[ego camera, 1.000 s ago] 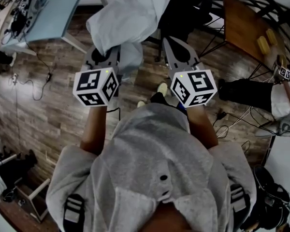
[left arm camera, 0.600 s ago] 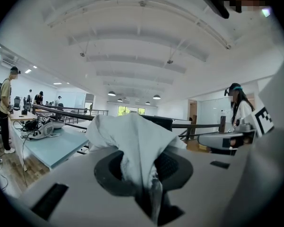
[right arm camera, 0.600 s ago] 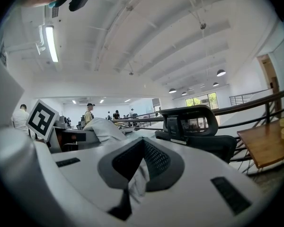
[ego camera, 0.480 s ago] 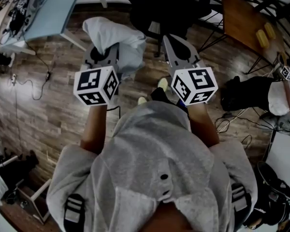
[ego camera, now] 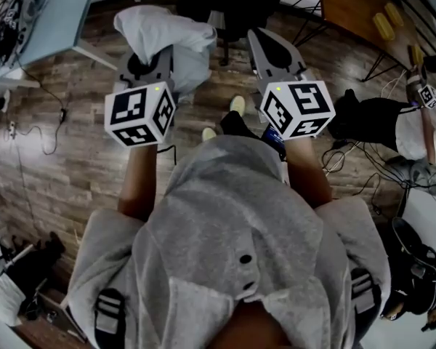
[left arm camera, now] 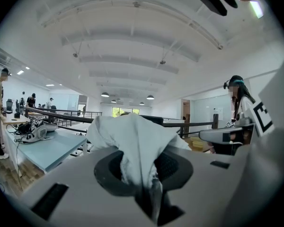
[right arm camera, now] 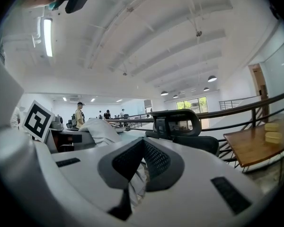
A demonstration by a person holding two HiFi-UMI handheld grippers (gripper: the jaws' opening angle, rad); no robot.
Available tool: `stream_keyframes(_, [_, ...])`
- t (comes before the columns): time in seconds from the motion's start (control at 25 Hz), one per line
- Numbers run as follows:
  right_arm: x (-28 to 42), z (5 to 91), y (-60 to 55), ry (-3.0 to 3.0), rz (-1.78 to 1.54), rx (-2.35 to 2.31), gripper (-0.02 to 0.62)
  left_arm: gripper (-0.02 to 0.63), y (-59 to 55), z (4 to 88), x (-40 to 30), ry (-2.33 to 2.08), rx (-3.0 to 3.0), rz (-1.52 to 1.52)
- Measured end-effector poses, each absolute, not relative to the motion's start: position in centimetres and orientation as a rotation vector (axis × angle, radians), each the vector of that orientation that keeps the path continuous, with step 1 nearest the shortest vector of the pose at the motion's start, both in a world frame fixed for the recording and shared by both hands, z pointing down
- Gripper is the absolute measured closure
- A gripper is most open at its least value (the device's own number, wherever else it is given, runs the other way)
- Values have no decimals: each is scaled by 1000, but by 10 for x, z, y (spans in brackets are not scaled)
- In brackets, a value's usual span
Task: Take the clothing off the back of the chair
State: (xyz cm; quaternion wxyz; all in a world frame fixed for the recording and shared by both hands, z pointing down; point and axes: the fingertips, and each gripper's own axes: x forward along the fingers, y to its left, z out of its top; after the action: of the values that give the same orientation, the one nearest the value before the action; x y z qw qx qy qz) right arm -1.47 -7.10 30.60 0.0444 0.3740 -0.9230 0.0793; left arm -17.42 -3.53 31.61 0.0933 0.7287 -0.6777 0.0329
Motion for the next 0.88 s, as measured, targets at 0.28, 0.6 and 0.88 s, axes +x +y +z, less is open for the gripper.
stream_keyframes(0.28, [-1,311,-77,-2783,227,1220,586,512,-45,329,-164,-1980,2208,146])
stream_keyframes(0.6, [16,316,-91,-2776,240,1241,586,512,-61,334,-147,-1946,2223,131])
stream_keyframes(0.88, [40,321,-89,-2768,254,1256,586,512,-55,335,-127,-1943,2224,142])
